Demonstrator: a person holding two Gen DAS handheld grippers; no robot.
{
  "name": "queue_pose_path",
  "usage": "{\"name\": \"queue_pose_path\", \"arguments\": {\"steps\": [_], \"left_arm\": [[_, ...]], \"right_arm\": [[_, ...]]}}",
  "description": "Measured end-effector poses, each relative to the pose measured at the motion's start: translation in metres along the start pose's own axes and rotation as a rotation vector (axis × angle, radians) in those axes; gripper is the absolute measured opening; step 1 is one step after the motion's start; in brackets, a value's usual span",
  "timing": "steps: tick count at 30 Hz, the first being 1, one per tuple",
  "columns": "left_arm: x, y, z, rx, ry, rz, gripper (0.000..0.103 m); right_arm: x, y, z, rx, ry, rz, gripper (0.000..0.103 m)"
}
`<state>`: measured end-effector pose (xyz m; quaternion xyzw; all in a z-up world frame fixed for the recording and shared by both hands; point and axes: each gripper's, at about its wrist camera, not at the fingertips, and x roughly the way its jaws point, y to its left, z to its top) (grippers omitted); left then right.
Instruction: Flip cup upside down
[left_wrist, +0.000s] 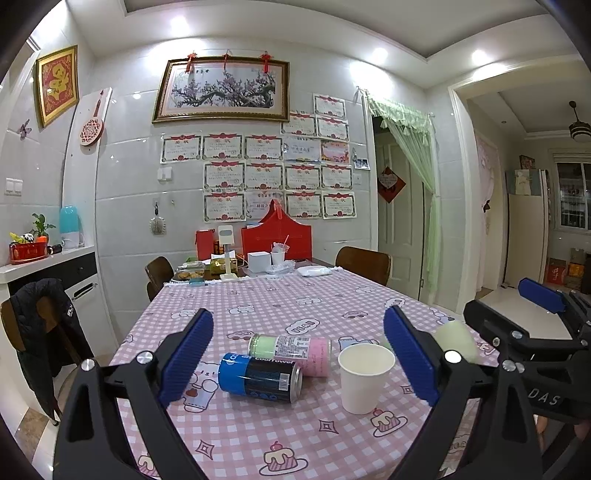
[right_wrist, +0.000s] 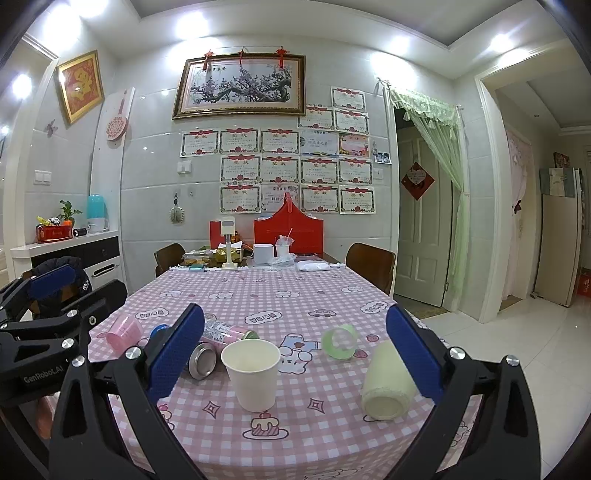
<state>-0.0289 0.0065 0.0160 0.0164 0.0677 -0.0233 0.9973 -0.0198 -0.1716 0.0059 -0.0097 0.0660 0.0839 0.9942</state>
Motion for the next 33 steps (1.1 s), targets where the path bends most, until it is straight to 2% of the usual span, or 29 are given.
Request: {"name": "queue_pose_path", "arguments": {"steps": [33], "left_arm": [[-0.0002, 0.0032, -0.0005, 0.005, -0.010, 0.010, 0.092]], "right_arm": [[0.0020, -0.0005, 0.0004, 0.000, 0.007, 0.000, 0.095]]}}
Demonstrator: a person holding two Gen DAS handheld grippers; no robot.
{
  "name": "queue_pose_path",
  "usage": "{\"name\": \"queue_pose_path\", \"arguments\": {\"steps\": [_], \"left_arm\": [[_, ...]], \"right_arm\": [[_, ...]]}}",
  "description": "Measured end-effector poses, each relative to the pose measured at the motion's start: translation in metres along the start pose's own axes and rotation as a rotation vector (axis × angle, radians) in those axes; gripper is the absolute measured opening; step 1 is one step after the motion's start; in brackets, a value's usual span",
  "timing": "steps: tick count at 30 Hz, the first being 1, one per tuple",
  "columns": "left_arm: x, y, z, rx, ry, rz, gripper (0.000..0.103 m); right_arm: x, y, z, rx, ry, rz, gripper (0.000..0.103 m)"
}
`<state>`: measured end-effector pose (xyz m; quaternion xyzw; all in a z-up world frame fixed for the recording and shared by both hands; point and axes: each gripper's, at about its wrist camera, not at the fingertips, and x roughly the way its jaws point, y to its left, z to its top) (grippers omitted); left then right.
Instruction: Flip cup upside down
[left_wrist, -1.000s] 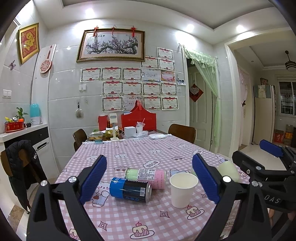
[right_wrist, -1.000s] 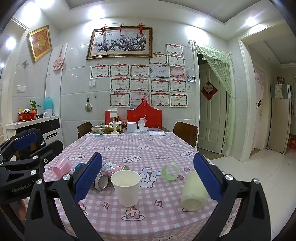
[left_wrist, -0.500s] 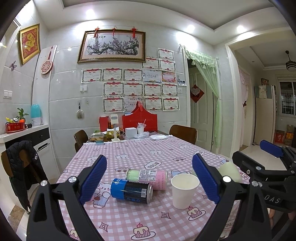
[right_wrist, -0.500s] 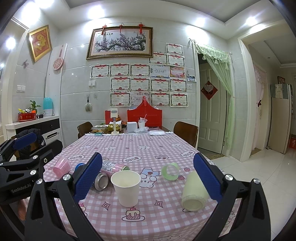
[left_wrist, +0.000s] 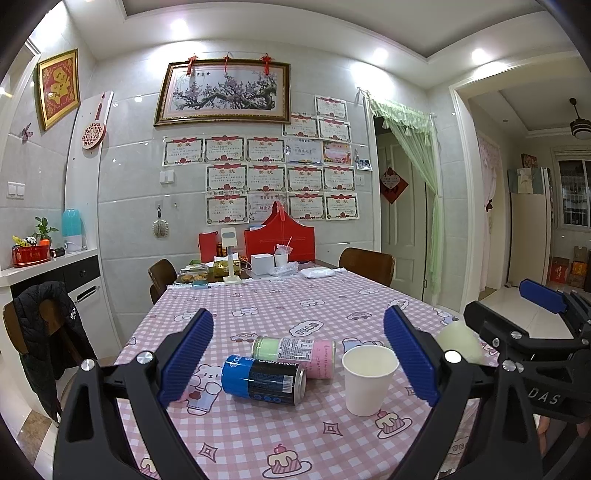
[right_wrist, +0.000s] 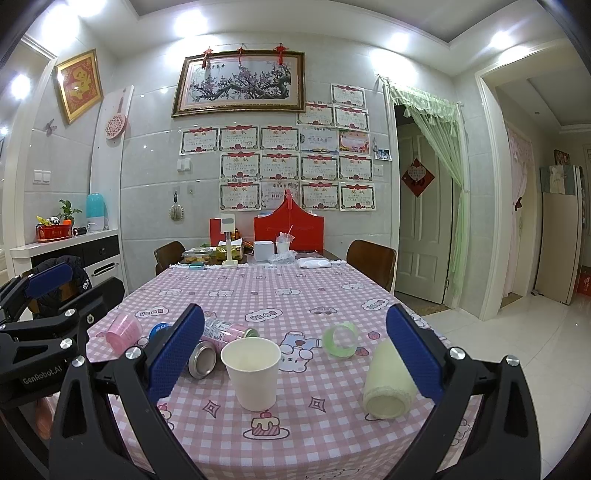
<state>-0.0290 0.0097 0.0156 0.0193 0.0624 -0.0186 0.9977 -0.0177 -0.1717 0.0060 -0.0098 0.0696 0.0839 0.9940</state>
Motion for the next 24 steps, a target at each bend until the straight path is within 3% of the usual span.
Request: {"name": "queue_pose_path", "arguments": {"steps": [24], "left_arm": [[0.0050, -0.0017, -0.0065, 0.008, 0.018, 0.006, 0.092]], "right_arm": [[0.0056, 0.0014, -0.0066, 0.006, 0.021, -0.007, 0.095]]}}
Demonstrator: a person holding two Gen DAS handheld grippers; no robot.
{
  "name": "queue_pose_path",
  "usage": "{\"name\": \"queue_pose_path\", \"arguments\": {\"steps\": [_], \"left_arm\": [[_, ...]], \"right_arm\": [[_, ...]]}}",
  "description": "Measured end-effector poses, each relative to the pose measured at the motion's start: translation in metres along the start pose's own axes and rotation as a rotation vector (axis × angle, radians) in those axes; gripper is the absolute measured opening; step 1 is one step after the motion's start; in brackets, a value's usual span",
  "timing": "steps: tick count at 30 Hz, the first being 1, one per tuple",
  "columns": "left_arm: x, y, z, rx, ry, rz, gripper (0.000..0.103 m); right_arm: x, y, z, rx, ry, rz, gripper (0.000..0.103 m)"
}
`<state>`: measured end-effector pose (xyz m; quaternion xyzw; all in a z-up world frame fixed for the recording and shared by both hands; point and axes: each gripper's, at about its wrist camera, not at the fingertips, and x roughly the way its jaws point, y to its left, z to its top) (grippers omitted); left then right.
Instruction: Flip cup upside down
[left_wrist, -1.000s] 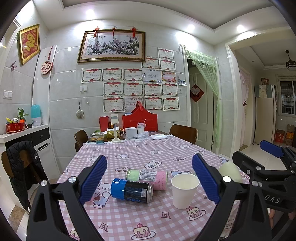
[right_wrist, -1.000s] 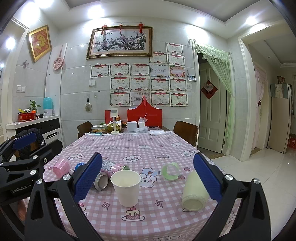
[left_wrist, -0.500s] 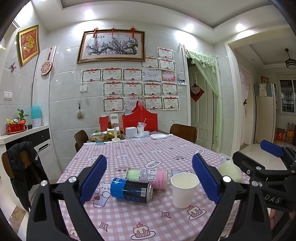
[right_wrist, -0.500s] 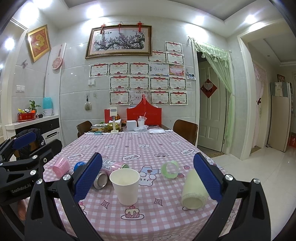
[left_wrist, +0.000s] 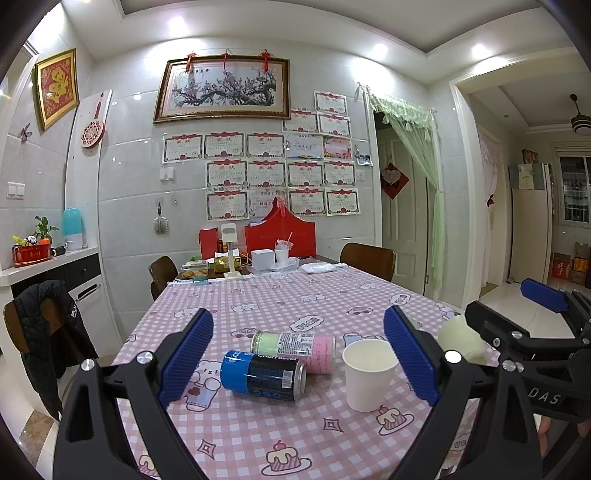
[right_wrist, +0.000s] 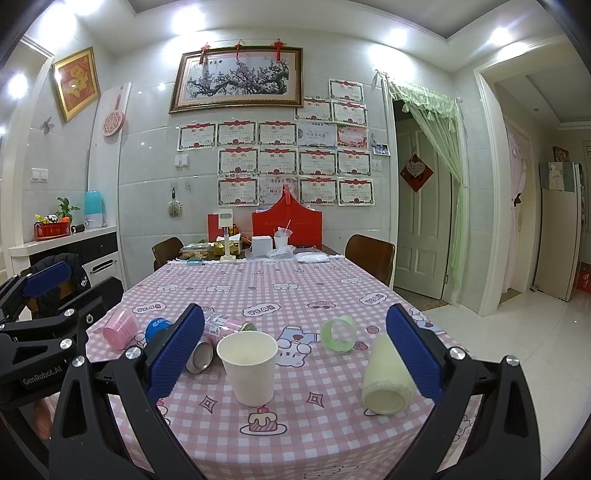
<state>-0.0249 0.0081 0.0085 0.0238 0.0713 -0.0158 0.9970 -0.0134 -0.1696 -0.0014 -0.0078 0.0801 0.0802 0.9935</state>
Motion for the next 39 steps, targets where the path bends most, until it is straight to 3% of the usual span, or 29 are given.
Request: {"name": "queue_pose_path", "arguments": {"steps": [24, 39], "left_arm": [[0.012, -0.002, 0.000, -0.006, 0.018, -0.011, 0.092], [0.041, -0.013, -0.016, 0.026, 0.090, 0.010, 0.092]], "right_arm": [[0.013, -0.005, 0.004, 0.015, 0.027, -0.012, 0.095], [0.039, -0.016, -0.012, 0.025, 0.091, -0.020, 0.095]]}}
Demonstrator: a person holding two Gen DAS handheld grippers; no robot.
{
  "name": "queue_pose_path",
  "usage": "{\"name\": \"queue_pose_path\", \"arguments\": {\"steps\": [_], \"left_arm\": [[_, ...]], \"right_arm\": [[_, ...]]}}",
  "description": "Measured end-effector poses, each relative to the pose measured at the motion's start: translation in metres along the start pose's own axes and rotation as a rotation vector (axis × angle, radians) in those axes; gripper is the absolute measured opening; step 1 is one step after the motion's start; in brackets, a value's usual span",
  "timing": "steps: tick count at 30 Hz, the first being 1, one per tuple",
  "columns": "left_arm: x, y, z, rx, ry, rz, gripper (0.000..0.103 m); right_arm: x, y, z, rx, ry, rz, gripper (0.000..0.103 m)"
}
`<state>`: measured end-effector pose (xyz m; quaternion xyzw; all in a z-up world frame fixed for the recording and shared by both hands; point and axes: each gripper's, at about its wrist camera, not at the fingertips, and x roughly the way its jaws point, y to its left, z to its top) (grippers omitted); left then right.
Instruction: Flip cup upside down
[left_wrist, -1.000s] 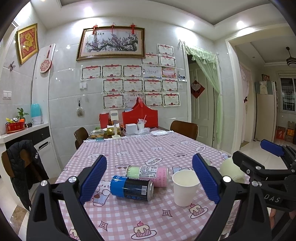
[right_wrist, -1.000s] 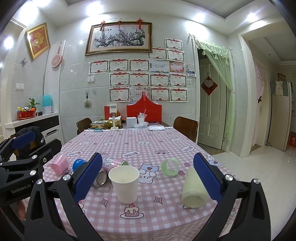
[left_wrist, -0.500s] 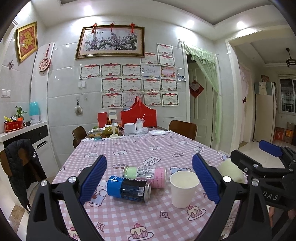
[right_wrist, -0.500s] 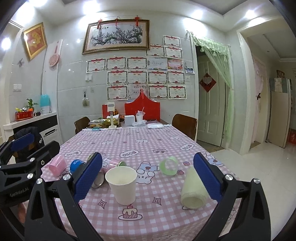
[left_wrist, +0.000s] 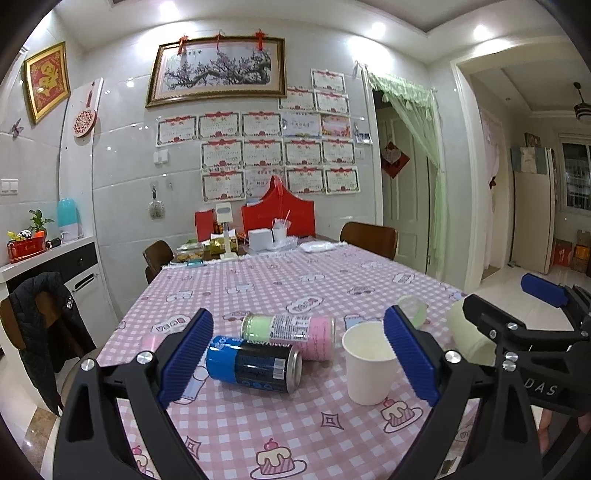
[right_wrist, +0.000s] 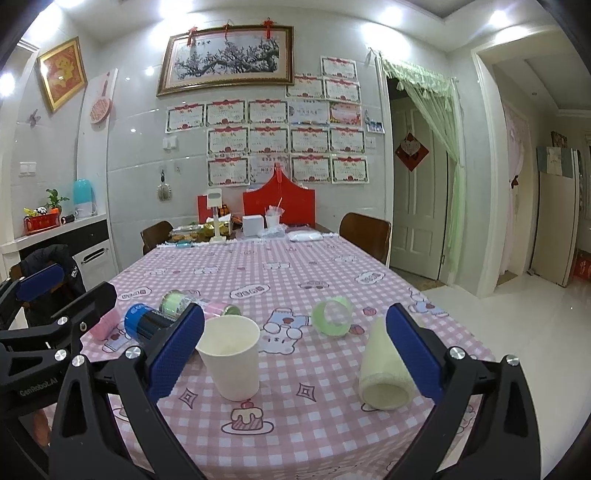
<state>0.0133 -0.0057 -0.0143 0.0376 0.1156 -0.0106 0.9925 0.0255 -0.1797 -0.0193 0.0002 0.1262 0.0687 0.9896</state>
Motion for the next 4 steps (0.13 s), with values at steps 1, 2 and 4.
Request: {"name": "queue_pose_path", "arguments": {"steps": [1, 2, 4], "left_arm": [[0.0037, -0.0020, -0.0016, 0.011, 0.008, 0.016, 0.092], [0.0058, -0.0041, -0.0024, 0.018, 0.012, 0.025, 0.092], [0.0137, -0.0074, -0.0055, 0.034, 0.035, 0.041, 0.092]], "right_arm": [[0.0038, -0.0008, -0.0021, -0.001, 0.011, -0.004, 0.095], [0.0060, -0.0016, -0.0035, 0.000, 0.016, -0.005, 0.095], [0.0111, -0.0034, -0.0065, 0.003, 0.031, -0.010, 0.095]]}}
